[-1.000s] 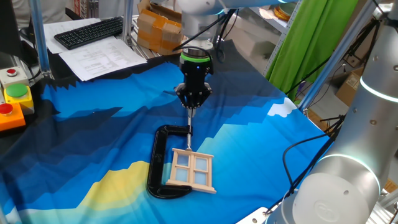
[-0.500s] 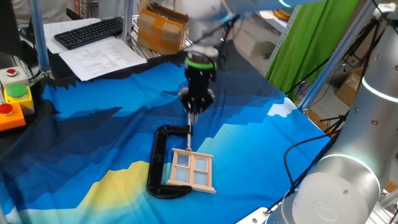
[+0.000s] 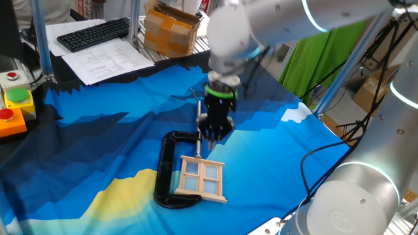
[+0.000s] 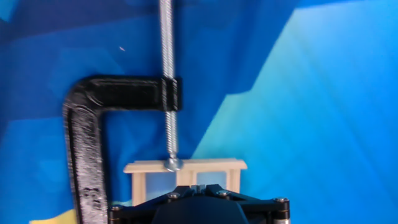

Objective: Open a sliding window

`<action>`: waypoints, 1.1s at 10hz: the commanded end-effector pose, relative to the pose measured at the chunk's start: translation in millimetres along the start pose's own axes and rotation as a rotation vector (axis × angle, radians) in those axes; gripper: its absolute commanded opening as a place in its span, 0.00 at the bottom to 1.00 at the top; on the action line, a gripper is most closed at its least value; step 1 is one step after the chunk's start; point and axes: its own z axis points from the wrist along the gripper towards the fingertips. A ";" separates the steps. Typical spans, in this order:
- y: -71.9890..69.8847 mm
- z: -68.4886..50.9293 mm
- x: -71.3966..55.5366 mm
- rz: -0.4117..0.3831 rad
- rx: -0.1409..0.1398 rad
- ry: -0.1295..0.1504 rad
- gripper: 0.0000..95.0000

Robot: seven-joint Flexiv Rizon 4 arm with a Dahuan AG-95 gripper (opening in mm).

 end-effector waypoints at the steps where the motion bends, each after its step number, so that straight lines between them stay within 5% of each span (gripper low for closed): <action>1: -4.3 7.7 8.7 0.045 -0.006 0.006 0.00; 3: -11.0 19.0 18.8 0.122 -0.008 0.004 0.00; 6: -8.9 31.5 16.9 0.318 -0.056 0.007 0.00; 7: -8.6 32.8 16.7 0.329 -0.059 0.008 0.00; 8: -8.5 33.4 16.5 0.264 -0.051 0.001 0.00; 11: -9.1 34.7 15.7 -0.110 -0.003 -0.035 0.00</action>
